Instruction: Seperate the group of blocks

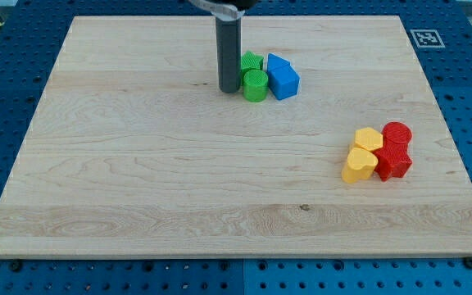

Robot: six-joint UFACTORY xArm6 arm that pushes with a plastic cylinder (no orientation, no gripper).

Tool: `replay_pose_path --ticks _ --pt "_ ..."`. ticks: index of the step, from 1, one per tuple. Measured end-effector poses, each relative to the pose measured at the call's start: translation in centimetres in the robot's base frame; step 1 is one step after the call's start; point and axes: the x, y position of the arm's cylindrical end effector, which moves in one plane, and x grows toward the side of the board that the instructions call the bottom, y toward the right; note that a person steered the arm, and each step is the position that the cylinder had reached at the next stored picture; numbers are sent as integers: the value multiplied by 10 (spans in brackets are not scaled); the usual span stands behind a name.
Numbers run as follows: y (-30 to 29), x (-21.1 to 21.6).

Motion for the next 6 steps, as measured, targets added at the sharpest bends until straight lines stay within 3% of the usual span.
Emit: replay_pose_path --ticks 1,2,4,6 --pt "26 32" --pt "65 34" --pt "55 -29" --pt "54 -43"
